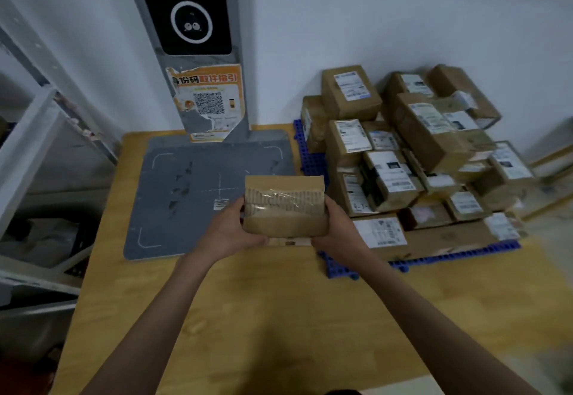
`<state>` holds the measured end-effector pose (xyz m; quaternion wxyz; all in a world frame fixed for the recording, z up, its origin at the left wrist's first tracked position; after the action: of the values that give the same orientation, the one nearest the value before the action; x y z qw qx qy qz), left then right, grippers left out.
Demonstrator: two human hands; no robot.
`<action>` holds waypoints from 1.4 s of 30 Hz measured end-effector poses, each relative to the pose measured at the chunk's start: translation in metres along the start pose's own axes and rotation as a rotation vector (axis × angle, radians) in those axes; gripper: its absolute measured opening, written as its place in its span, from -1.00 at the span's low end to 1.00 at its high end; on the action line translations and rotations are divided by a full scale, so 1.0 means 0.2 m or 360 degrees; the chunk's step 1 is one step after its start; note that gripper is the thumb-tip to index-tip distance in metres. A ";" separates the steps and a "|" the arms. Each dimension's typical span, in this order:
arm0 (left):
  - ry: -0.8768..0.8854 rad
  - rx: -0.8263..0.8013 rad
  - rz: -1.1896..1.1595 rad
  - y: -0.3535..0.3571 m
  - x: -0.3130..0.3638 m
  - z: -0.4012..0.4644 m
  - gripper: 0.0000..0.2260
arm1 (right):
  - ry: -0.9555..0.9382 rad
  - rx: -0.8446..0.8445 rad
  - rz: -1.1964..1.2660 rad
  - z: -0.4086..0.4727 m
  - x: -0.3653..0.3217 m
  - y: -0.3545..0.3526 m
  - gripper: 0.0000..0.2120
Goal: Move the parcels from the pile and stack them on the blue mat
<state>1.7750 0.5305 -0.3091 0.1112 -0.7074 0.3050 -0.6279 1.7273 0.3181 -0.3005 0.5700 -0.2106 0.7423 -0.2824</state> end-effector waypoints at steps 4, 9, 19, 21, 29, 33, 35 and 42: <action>0.0109 0.0004 0.0064 0.09 0.20 -0.04 -0.26 | -0.0065 0.0071 0.0002 -0.08 0.04 -0.21 -0.15; 0.0148 0.0031 0.0136 0.24 0.40 -0.11 -0.23 | -0.0157 0.0114 0.0042 -0.19 0.13 -0.43 -0.15; 0.0081 -0.0052 0.0105 0.78 0.74 -0.30 -0.27 | -0.0111 0.0034 -0.0007 -0.40 0.57 -0.87 -0.18; 0.0077 -0.0072 0.0126 0.89 0.81 -0.30 -0.24 | -0.0083 0.0035 -0.0019 -0.42 0.65 -0.96 -0.22; 0.0147 -0.0089 0.0279 1.11 1.01 -0.25 -0.05 | -0.0039 0.0053 0.0030 -0.41 0.82 -1.20 -0.19; 0.0183 -0.0072 0.0320 1.10 1.08 -0.18 -0.07 | -0.0075 0.0074 0.0064 -0.34 0.79 -1.28 -0.19; 0.0219 -0.0073 0.0308 1.07 1.13 -0.13 -0.21 | -0.0078 0.0085 0.0068 -0.29 0.76 -1.31 -0.22; 0.0349 -0.0077 0.0237 0.95 1.33 0.06 -0.30 | -0.0133 0.0164 0.0071 -0.13 0.63 -1.48 -0.21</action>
<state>1.7379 0.2254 -0.1953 0.1063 -0.6124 0.3819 -0.6840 1.6666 0.0215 -0.1918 0.6169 -0.1759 0.7068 -0.2983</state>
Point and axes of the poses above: each hand's wrist, its own z-axis towards the middle knuckle, its own y-axis out of the palm, x = y × z, the point moved 10 cm from there along z, towards the middle knuckle, and after that the axes turned 7 degrees about x, right-handed, at the moved point
